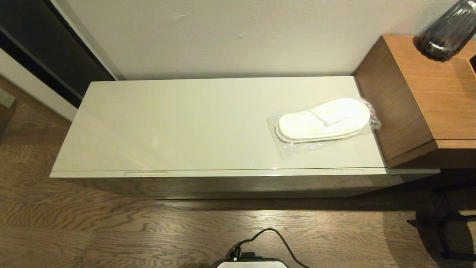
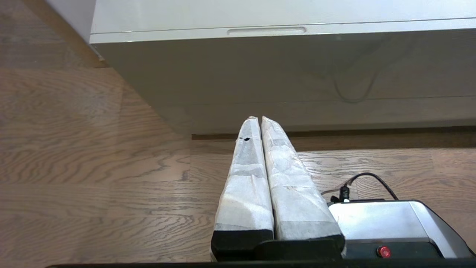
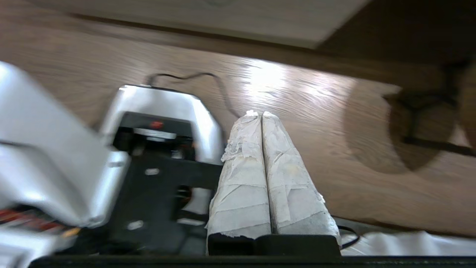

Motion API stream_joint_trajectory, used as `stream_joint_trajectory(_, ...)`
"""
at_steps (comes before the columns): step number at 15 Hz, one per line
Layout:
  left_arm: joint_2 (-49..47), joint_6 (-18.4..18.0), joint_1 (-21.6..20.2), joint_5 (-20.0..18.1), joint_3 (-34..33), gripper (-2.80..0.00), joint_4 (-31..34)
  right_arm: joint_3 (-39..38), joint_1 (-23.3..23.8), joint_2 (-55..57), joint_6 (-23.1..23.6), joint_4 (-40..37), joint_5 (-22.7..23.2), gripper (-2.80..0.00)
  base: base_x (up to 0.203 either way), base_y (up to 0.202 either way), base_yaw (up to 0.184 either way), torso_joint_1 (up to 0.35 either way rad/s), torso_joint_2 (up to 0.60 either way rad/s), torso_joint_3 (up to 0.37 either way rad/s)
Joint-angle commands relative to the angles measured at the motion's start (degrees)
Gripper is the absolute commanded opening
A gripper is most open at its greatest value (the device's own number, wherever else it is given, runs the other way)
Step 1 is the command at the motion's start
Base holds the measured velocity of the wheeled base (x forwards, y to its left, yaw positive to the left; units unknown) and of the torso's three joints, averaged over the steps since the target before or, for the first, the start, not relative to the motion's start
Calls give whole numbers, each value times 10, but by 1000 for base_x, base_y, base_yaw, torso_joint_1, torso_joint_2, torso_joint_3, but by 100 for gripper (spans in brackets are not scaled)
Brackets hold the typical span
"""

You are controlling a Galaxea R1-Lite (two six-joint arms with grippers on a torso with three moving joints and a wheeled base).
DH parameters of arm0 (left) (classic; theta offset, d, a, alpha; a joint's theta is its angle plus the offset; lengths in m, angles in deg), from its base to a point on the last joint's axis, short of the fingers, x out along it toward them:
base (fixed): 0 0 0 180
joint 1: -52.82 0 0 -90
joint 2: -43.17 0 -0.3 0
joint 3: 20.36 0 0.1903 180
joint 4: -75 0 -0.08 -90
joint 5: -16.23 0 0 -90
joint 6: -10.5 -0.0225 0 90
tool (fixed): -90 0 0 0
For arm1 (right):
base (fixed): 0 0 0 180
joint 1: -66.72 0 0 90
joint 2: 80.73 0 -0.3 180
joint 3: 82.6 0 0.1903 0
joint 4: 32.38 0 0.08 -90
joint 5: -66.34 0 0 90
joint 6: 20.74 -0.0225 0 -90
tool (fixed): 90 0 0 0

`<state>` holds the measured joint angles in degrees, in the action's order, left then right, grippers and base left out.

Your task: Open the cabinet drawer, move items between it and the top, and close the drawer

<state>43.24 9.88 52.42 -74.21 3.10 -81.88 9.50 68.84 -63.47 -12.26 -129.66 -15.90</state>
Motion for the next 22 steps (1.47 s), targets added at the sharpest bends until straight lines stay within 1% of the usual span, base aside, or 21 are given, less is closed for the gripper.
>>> stream_joint_trajectory(1,-1,0,0,0,0,-280,0,-101,-2,-64,5,48,-33,-280,0,0,0,0,0,0)
stream_joint_trajectory(3,-1,0,1,0,0,-280,0,-193,-8,-111,7,119,-61,-280,0,0,0,0,0,0)
stream_joint_trajectory(5,-1,0,0,0,0,-280,0,-299,-11,-159,8,197,-73,-280,0,0,0,0,0,0)
stream_joint_trajectory(7,-1,0,0,0,0,-280,0,-374,-13,-169,5,281,-79,-280,0,0,0,0,0,0)
stream_joint_trajectory(10,-1,0,0,0,0,-280,0,-454,-13,-172,0,407,-79,-280,0,0,0,0,0,0)
stream_joint_trajectory(12,-1,0,0,0,0,-280,0,-534,-13,-172,0,531,-78,-280,0,0,0,0,0,0)
stream_joint_trajectory(13,-1,0,0,0,0,-280,0,-587,-13,-172,0,594,-78,-280,0,0,0,0,0,0)
stream_joint_trajectory(14,-1,0,0,0,0,-280,0,-647,-13,-172,0,673,-75,-280,0,0,0,0,0,0)
stream_joint_trajectory(15,-1,0,0,0,0,-280,0,-685,-13,-172,-1,726,-74,-280,0,0,0,0,0,0)
stream_joint_trajectory(16,-1,0,0,0,0,-280,0,-699,-13,-172,-3,743,-71,-280,0,0,0,0,0,0)
stream_joint_trajectory(18,-1,0,0,0,0,-280,0,-687,-13,-173,-6,773,-68,-280,0,0,0,0,0,0)
stream_joint_trajectory(22,-1,0,0,0,0,-280,0,-688,-13,-173,-6,773,-67,-280,0,0,0,0,0,0)
